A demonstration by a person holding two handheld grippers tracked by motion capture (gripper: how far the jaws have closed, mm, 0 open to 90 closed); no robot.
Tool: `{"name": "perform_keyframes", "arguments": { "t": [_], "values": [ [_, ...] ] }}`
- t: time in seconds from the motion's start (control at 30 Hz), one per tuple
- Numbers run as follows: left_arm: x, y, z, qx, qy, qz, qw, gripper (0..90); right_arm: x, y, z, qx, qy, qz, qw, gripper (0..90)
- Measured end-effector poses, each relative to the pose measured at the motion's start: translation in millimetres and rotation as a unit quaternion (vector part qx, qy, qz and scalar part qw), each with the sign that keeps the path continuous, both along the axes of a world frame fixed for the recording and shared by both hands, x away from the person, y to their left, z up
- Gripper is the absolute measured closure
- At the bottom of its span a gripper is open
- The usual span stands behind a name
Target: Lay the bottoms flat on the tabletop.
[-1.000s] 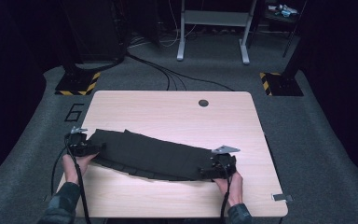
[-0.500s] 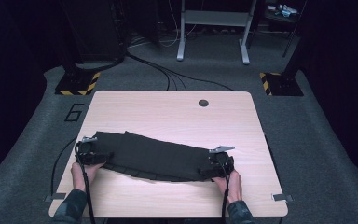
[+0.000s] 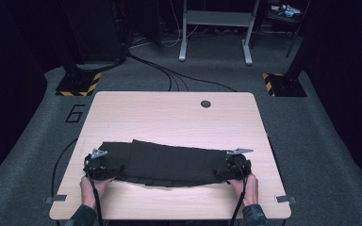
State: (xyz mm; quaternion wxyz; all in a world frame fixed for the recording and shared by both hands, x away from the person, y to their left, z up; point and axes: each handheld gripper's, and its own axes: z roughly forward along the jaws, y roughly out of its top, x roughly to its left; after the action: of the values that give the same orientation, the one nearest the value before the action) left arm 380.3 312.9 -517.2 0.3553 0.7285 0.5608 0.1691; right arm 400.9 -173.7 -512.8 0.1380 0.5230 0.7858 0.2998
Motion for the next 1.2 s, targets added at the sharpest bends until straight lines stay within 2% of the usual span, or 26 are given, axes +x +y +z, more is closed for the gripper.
{"name": "perform_keyframes", "arguments": {
  "t": [0.1, 0.2, 0.27, 0.33, 0.4, 0.43, 0.53, 0.67, 0.83, 0.9, 1.03, 1.1, 1.2],
  "values": [
    [-5.8, -5.9, 0.3, -0.004, 0.003, -0.01, 0.9999, 31.0, -2.5, -8.8, -0.3, 0.0, -0.002, -0.011, 0.9999, 3.2],
    [-12.0, -10.0, -1.7, -0.015, -0.007, -0.012, 0.9998, 31.0, -5.3, -15.6, 0.1, -0.002, -0.005, -0.018, 0.9998, 3.2],
    [-13.2, -7.8, -0.2, -0.018, -0.002, -0.022, 0.9996, 30.9, -6.6, -18.9, -0.1, 0.004, -0.004, -0.022, 0.9997, 3.2],
    [-13.5, -4.9, 3.6, -0.024, -0.01, -0.021, 0.9994, 29.5, -8.1, -21.9, 2.1, 0.015, -0.01, -0.015, 0.9997, 3.7],
    [-15.8, -0.9, 11.5, -0.039, -0.018, -0.012, 0.999, 25.8, -11.8, -26.1, 8.2, 0.035, -0.02, -0.012, 0.9991, 3.9],
    [-18.2, 2.3, 16.2, -0.039, -0.02, -0.013, 0.9989, 25.2, -14.8, -27.1, 12.9, 0.046, -0.026, -0.011, 0.9985, 4.1],
    [-26.2, 10.3, 26.5, -0.051, -0.035, -0.008, 0.9981, 24.5, -27.6, -26.4, 27.2, 0.051, -0.038, -0.012, 0.9979, 5.7],
    [-35.4, 14.2, 30.9, -0.041, -0.033, -0.021, 0.9984, 25.5, -45.0, -23.8, 36.5, 0.051, -0.048, -0.005, 0.9975, 10.2],
    [-43.5, 13.0, 23.3, -0.041, -0.021, -0.035, 0.9983, 32.0, -61.1, -17.1, 31.9, 0.052, -0.046, 0.001, 0.9976, 21.3],
    [-44.3, 11.5, 21.5, -0.04, -0.021, -0.038, 0.9983, 34.6, -64.5, -12.3, 29.6, 0.05, -0.041, 0.005, 0.9979, 25.3],
    [-44.6, 8.9, 19.4, -0.032, -0.024, -0.035, 0.9986, 40.8, -65.8, -5.6, 23.3, 0.026, -0.037, 0.009, 0.9989, 35.3],
    [-44.2, 9.8, 17.7, -0.029, -0.022, -0.034, 0.9988, 44.7, -65.8, -5.7, 19.8, 0.028, -0.029, 0.003, 0.9992, 40.0],
    [-43.1, 9.7, 14.9, -0.023, -0.016, -0.028, 0.9992, 51.0, -65.9, -6.4, 16.2, 0.028, -0.035, 0.002, 0.999, 44.5]
  ]
}}
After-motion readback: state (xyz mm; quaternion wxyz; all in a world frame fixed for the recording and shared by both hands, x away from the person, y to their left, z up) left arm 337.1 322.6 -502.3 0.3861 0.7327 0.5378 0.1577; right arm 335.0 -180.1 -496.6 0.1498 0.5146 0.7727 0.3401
